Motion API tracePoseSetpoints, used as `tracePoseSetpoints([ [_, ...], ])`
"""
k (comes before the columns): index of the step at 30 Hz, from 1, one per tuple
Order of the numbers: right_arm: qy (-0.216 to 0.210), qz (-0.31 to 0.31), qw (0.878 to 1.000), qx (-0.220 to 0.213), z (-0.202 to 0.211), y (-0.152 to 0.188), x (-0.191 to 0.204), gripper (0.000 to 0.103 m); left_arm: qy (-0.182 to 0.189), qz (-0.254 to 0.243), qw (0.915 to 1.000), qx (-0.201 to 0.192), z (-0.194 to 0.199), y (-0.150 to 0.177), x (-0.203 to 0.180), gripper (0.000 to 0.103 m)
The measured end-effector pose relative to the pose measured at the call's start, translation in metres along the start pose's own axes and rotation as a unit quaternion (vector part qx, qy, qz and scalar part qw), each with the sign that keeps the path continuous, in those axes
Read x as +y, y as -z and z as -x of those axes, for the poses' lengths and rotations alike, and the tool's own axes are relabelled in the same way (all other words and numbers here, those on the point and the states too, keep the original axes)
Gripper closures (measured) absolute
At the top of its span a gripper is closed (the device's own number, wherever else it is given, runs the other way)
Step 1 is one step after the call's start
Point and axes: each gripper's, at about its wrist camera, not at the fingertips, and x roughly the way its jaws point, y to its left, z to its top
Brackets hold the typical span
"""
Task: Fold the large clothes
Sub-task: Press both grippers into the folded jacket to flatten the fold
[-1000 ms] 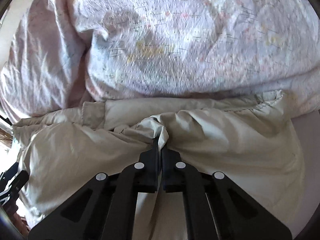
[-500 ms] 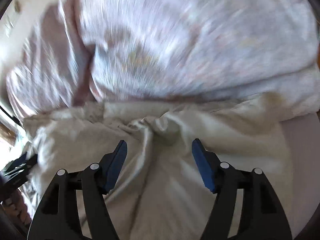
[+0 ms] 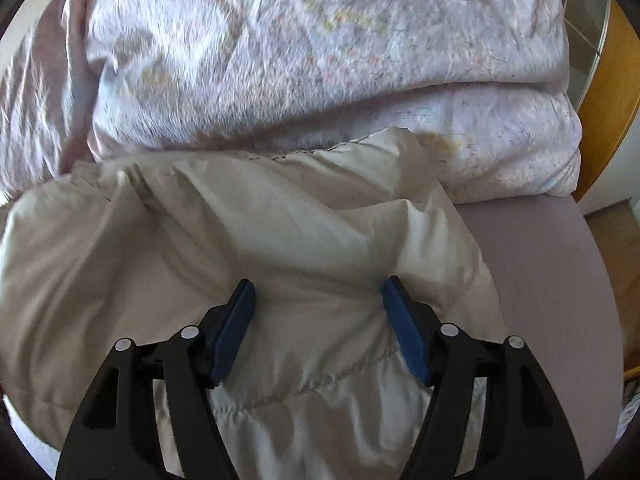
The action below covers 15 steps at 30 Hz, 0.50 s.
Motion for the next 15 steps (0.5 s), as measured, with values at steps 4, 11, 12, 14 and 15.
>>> tracePoseSetpoints([
  [4, 0.009, 0.008, 1.000, 0.002, -0.015, -0.001, 0.009, 0.031, -0.004, 0.003, 1.0000, -0.002, -0.005, 0.002, -0.002, 0.010],
  [11, 0.021, 0.023, 1.000, -0.002, -0.043, -0.001, 0.028, 0.026, 0.003, 0.011, 0.9999, -0.008, -0.022, 0.004, 0.008, 0.004],
  [12, 0.021, 0.024, 0.999, -0.003, -0.047, 0.000, 0.028, 0.026, 0.003, 0.012, 0.9999, -0.009, -0.023, 0.004, 0.008, 0.003],
  [14, 0.020, 0.025, 0.999, -0.008, -0.054, 0.000, 0.033, 0.025, 0.004, 0.012, 0.9999, -0.010, -0.026, 0.003, 0.009, 0.002],
  [15, 0.020, 0.025, 0.999, -0.011, -0.057, 0.000, 0.035, 0.024, 0.004, 0.012, 0.9999, -0.012, -0.027, 0.003, 0.009, 0.002],
])
